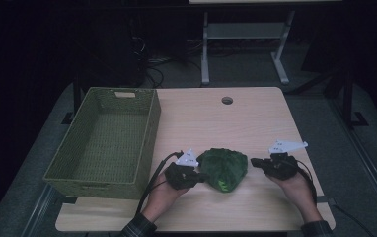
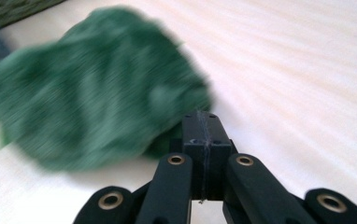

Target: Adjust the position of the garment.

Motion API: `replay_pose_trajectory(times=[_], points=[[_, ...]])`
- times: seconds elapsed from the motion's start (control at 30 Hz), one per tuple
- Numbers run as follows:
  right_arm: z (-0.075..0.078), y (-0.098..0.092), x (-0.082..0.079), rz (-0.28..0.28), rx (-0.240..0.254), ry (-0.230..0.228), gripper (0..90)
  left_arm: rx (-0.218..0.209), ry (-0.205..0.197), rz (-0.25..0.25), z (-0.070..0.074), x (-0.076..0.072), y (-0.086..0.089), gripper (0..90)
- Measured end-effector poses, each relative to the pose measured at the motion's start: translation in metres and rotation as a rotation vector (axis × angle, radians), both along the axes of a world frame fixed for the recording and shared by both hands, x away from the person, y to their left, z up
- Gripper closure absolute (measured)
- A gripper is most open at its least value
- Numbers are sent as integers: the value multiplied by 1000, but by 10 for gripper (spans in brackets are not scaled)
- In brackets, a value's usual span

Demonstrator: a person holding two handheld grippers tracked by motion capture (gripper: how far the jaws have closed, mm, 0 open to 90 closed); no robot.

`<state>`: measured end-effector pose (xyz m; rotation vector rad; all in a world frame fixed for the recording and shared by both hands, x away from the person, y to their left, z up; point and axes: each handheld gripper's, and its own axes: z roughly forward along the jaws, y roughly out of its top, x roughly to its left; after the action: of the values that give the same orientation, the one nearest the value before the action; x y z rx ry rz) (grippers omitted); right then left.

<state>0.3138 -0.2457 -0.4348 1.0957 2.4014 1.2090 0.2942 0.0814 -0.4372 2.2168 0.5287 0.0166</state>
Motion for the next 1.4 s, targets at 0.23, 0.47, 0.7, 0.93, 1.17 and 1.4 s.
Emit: replay_pose_trajectory(times=[0.23, 0.47, 0.7, 0.93, 1.17, 1.4], points=[[-3, 9, 49, -11, 45, 8, 900, 12, 26, -26, -10, -3, -15, 899], [-15, 32, 73, 58, 28, 49, 900, 27, 33, -31, -18, 0, -26, 900], [-21, 43, 73, 120, 17, 100, 900, 57, 27, -25, -22, 9, -28, 900], [-22, 38, 57, 156, 23, 105, 900, 89, 8, 7, -22, 24, -22, 900], [-21, 29, 33, 175, 22, 110, 900, 79, -3, 61, -19, 45, -9, 900], [-21, 30, 11, 210, 17, 110, 900, 75, -3, 80, -20, 58, -5, 899]])
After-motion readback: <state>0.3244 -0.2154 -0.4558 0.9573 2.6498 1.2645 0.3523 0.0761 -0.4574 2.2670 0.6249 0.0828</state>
